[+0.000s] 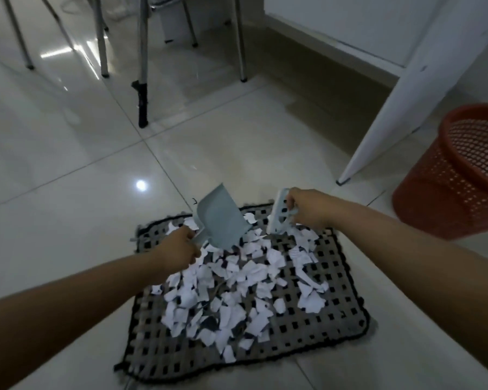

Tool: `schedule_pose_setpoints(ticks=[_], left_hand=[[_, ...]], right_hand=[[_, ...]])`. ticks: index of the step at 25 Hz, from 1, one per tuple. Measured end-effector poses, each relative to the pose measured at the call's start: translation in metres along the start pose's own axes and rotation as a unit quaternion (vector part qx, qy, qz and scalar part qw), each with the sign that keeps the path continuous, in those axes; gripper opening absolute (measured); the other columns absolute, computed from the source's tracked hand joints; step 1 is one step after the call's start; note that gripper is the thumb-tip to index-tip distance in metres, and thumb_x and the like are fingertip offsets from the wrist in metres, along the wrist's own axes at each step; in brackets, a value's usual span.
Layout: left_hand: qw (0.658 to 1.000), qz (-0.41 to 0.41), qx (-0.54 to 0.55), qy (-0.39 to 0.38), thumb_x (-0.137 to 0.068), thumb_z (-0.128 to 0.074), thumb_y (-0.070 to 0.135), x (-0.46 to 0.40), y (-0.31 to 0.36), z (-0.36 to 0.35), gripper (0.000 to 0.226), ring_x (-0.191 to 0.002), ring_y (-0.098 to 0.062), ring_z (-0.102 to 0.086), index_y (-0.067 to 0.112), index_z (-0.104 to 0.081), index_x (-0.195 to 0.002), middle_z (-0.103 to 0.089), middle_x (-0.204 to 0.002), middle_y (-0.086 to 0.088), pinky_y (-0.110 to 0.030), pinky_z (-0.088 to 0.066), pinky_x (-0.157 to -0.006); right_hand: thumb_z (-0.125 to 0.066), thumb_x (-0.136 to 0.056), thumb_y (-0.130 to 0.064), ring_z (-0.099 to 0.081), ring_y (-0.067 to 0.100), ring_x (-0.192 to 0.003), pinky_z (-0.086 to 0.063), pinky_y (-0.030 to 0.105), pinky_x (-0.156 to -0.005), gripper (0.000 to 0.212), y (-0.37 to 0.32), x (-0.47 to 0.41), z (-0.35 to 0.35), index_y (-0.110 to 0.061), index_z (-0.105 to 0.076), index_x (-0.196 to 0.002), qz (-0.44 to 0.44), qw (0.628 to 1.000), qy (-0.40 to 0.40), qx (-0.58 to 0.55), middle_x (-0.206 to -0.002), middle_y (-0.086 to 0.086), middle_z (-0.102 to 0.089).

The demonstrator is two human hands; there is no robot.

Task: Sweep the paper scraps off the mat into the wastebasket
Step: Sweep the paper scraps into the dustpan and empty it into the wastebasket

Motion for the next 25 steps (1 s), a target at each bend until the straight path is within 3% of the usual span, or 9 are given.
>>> schedule_pose_setpoints(ticks=[3, 6, 9, 12, 15, 18, 21, 25], left_hand=[[0.998, -0.029, 0.048, -0.011, -0.093, -0.047, 0.004, 0.004, -0.012, 0.018, 0.011, -0.054, -0.014, -0.041, 0.003, -0.054, -0.084, -0.051, -0.065, -0.006, -0.021, -0.037, -0.049], [0.993, -0.03, 0.111, -0.023, -0.093, -0.049, 0.007, 0.004, -0.028, 0.03, 0.02, -0.05, -0.011, -0.038, 0.005, -0.059, -0.076, -0.049, -0.06, -0.003, -0.013, -0.035, -0.041], [0.985, -0.003, 0.152, -0.082, -0.095, -0.046, 0.018, 0.006, -0.046, 0.025, 0.021, -0.049, -0.01, -0.029, 0.006, -0.048, -0.078, -0.039, -0.064, -0.004, -0.015, -0.029, -0.042], [0.987, 0.012, 0.133, -0.088, -0.095, -0.043, 0.032, 0.007, -0.056, 0.028, 0.026, -0.045, -0.008, -0.022, 0.011, -0.043, -0.081, -0.033, -0.059, 0.001, -0.018, -0.022, -0.043], [0.999, -0.018, 0.039, -0.022, -0.093, -0.047, 0.035, 0.007, -0.053, 0.045, 0.03, -0.042, -0.007, -0.025, 0.011, -0.045, -0.075, -0.036, -0.055, 0.002, -0.017, -0.023, -0.04], [0.998, -0.053, -0.023, 0.03, -0.088, -0.055, 0.036, 0.008, -0.046, 0.064, 0.041, -0.043, -0.009, -0.033, 0.001, -0.052, -0.068, -0.039, -0.056, -0.004, -0.019, -0.027, -0.044], [0.992, -0.063, -0.099, 0.048, -0.08, -0.061, 0.042, 0.009, -0.043, 0.085, 0.048, -0.057, -0.02, -0.045, -0.005, -0.063, -0.07, -0.05, -0.059, -0.009, -0.026, -0.033, -0.057], [0.985, -0.026, -0.157, 0.07, -0.077, -0.066, 0.042, 0.004, -0.059, 0.104, 0.038, -0.058, -0.023, -0.05, 0.009, -0.068, -0.058, -0.057, -0.058, -0.012, -0.026, -0.036, -0.056]], right_hand=[[-0.059, -0.083, -0.01, -0.049, 0.026, -0.076, -0.038, 0.031, -0.063, 0.023, 0.01, -0.003, 0.012, -0.011, -0.046, -0.101, -0.032, 0.988, 0.148, 0.027, -0.102, 0.016, -0.061], [-0.065, -0.079, -0.005, -0.05, 0.023, -0.06, -0.036, 0.025, -0.055, 0.014, 0.03, 0.01, 0.017, -0.011, -0.054, -0.074, -0.066, 0.941, 0.296, -0.148, -0.077, 0.017, -0.063], [-0.064, -0.081, -0.007, -0.049, 0.023, -0.05, -0.04, 0.026, -0.051, 0.025, 0.044, 0.022, 0.012, -0.007, -0.057, -0.057, -0.063, 0.889, 0.361, -0.274, -0.061, 0.018, -0.061], [-0.058, -0.081, -0.005, -0.043, 0.02, -0.049, -0.031, 0.025, -0.045, 0.037, 0.057, 0.025, 0.014, -0.009, -0.044, -0.047, -0.074, 0.864, 0.415, -0.274, -0.053, 0.014, -0.051], [-0.05, -0.086, -0.01, -0.049, 0.026, -0.064, -0.032, 0.028, -0.051, 0.019, 0.067, 0.013, 0.007, -0.001, -0.055, -0.071, -0.121, 0.882, 0.419, -0.178, -0.072, 0.016, -0.053], [-0.044, -0.091, -0.013, -0.055, 0.033, -0.084, -0.032, 0.03, -0.057, 0.019, 0.075, -0.001, -0.004, 0.001, -0.057, -0.089, -0.167, 0.899, 0.397, -0.078, -0.091, 0.018, -0.059], [-0.044, -0.092, -0.015, -0.058, 0.031, -0.084, -0.032, 0.029, -0.058, 0.021, 0.068, -0.019, -0.014, 0.0, -0.059, -0.088, -0.154, 0.928, 0.337, -0.045, -0.093, 0.018, -0.064], [-0.044, -0.093, -0.019, -0.049, 0.021, -0.061, -0.034, 0.026, -0.055, 0.029, 0.025, -0.023, -0.018, -0.009, -0.05, -0.066, -0.066, 0.959, 0.275, 0.029, -0.075, 0.012, -0.062]])
Point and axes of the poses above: each hand's wrist, its own x-axis away from the middle knuckle, its own z-axis out of the back of the hand, y = z × x, the point moved 10 cm from there along -x, towards the middle knuckle
